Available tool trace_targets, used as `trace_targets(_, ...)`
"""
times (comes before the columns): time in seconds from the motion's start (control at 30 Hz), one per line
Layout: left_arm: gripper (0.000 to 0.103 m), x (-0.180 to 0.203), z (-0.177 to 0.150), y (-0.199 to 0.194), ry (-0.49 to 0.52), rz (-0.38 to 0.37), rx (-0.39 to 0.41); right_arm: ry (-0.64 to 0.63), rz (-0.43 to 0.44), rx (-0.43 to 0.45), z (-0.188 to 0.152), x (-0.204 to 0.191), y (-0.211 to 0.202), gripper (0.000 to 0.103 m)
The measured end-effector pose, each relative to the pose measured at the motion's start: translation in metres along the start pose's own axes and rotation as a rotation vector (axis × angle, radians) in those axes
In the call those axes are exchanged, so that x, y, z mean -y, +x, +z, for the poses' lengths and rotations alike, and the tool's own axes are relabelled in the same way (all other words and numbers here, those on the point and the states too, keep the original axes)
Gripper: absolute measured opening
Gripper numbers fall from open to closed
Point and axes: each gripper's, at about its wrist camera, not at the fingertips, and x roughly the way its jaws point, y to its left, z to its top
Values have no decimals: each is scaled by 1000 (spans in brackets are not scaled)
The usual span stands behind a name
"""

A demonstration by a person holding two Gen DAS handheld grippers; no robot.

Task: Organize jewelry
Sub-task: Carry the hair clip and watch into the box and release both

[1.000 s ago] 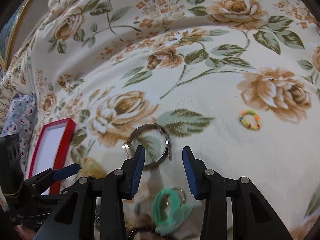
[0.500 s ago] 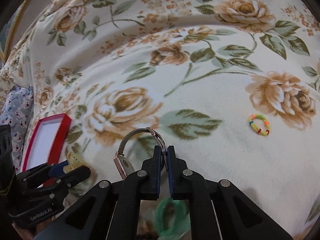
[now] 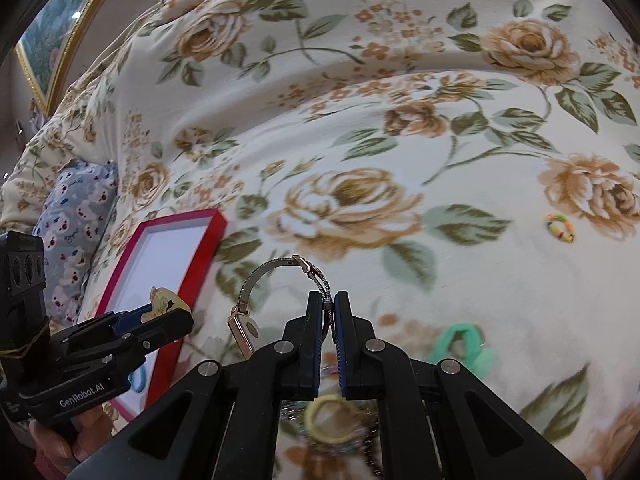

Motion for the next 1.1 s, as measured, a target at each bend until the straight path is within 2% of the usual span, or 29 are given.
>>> trace_targets(0.17, 38, -25, -7, -21, -49, 18, 7, -24, 21, -7, -2, -19, 2, 6)
trace_targets(0.57, 38, -62, -17, -59, -84, 89, 36, -63, 82, -34, -3, -64, 17, 6)
trace_targets(1.1, 38, -108, -12, -69, -124, 181, 31, -137, 164, -79, 2, -130, 56, 6)
